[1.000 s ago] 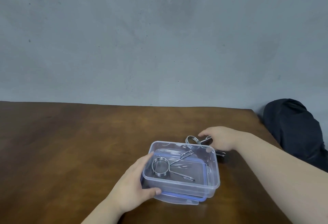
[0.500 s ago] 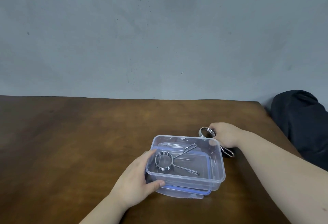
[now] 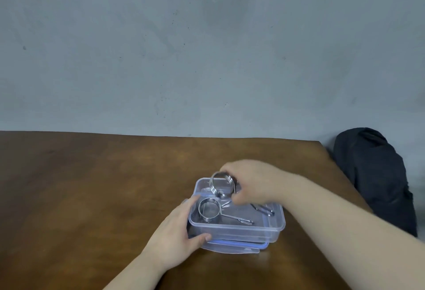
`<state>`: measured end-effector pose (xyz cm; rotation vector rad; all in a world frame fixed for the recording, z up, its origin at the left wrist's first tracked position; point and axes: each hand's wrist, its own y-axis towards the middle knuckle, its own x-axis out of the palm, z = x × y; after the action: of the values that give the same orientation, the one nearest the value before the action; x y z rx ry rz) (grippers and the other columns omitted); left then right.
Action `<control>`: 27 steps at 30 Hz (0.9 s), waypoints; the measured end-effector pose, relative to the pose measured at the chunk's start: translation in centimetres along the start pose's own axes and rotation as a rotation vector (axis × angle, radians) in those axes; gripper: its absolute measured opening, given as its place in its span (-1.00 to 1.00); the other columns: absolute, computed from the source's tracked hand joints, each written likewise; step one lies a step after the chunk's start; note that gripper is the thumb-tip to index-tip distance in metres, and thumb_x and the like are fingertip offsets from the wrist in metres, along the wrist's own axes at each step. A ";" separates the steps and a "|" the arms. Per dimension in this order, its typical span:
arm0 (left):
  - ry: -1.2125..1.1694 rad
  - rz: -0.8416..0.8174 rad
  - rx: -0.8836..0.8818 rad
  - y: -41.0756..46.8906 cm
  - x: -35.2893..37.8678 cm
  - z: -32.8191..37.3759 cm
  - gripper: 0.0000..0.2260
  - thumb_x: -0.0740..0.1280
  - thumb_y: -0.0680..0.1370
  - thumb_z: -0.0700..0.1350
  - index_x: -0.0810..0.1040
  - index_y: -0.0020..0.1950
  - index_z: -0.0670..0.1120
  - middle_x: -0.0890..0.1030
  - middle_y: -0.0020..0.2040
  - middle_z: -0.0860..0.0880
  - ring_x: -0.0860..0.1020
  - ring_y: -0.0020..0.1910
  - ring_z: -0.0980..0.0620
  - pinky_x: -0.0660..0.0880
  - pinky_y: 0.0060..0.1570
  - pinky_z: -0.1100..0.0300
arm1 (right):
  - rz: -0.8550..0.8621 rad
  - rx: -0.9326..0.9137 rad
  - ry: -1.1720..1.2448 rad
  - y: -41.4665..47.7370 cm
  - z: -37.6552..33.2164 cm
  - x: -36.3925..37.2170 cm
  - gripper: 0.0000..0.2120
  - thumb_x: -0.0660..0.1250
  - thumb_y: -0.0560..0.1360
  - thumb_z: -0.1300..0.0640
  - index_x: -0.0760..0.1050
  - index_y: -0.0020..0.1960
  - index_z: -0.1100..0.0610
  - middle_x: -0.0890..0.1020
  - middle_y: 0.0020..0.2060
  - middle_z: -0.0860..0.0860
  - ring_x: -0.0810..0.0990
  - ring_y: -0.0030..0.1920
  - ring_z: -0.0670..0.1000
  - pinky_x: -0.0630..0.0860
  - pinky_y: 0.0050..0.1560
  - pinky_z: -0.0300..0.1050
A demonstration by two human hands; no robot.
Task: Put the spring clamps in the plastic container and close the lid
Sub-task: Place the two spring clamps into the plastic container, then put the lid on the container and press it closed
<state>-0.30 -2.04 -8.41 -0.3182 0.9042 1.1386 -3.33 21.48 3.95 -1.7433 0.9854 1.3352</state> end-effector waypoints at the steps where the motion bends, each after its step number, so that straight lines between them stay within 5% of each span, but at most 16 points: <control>1: 0.001 0.004 0.008 0.0 0.0 0.0 -0.19 0.51 0.38 0.12 -0.02 0.26 0.65 0.29 0.18 0.62 0.25 0.20 0.60 0.15 0.14 0.64 | -0.030 0.008 -0.038 0.3 0.1 1.1 -0.59 0.45 0.34 0.03 0.51 0.17 -0.03 0.66 -0.04 -0.06 0.59 -0.03 0.06 0.58 -0.06 0.04; 5: -0.011 0.005 0.018 0.2 -0.1 -0.2 -0.22 0.49 0.37 0.12 0.02 0.28 0.61 0.33 0.24 0.55 0.28 0.24 0.53 0.23 0.16 0.52 | -0.080 0.003 -0.176 0.9 0.9 4.4 -0.68 0.40 0.38 0.05 0.50 0.12 0.03 0.67 -0.01 0.00 0.59 0.02 0.11 0.49 -0.22 -0.03; 9: 0.020 0.002 0.019 0.2 -0.2 -0.2 -0.22 0.49 0.40 0.12 -0.02 0.26 0.64 0.11 0.24 0.74 0.24 0.32 0.46 0.23 0.33 0.34 | -0.041 -0.010 -0.176 0.9 1.3 6.0 -0.68 0.38 0.49 0.00 0.49 0.22 0.02 0.66 0.07 0.03 0.58 0.11 0.12 0.53 0.03 0.05; 18: -0.011 0.014 0.016 0.1 0.1 -0.8 -0.24 0.47 0.39 0.19 0.02 0.36 0.53 0.31 0.40 0.41 0.29 0.47 0.16 0.31 0.42 0.06 | 0.002 0.008 0.022 -0.5 1.6 5.8 -0.71 0.31 0.58 0.00 0.52 0.30 -0.06 0.59 0.16 -0.04 0.54 0.19 0.02 0.52 0.18 0.06; 23: -0.011 0.013 -0.001 0.1 0.2 -1.2 -0.20 0.48 0.38 0.21 -0.03 0.36 0.54 0.31 0.43 0.36 0.28 0.47 0.18 0.33 0.41 0.08 | 0.126 0.051 0.117 -2.5 1.2 4.6 -0.83 0.29 0.58 -0.06 0.62 0.04 -0.04 0.63 -0.02 -0.14 0.54 0.00 -0.14 0.52 0.16 -0.04; 27: -0.068 0.000 -0.037 0.2 0.1 -0.7 -0.06 0.51 0.36 0.14 -0.16 0.38 0.54 0.37 0.31 0.52 0.39 0.30 0.37 0.40 0.28 0.24 | -0.024 -0.025 0.021 -4.6 -0.5 4.9 -0.65 0.35 0.46 -0.30 0.58 -0.09 -0.01 0.57 -0.17 -0.14 0.51 -0.06 -0.05 0.51 0.06 -0.06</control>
<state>-0.79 -2.34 -8.91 -0.3076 0.8241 1.1609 1.84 22.39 -0.32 -1.7853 0.9601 1.3216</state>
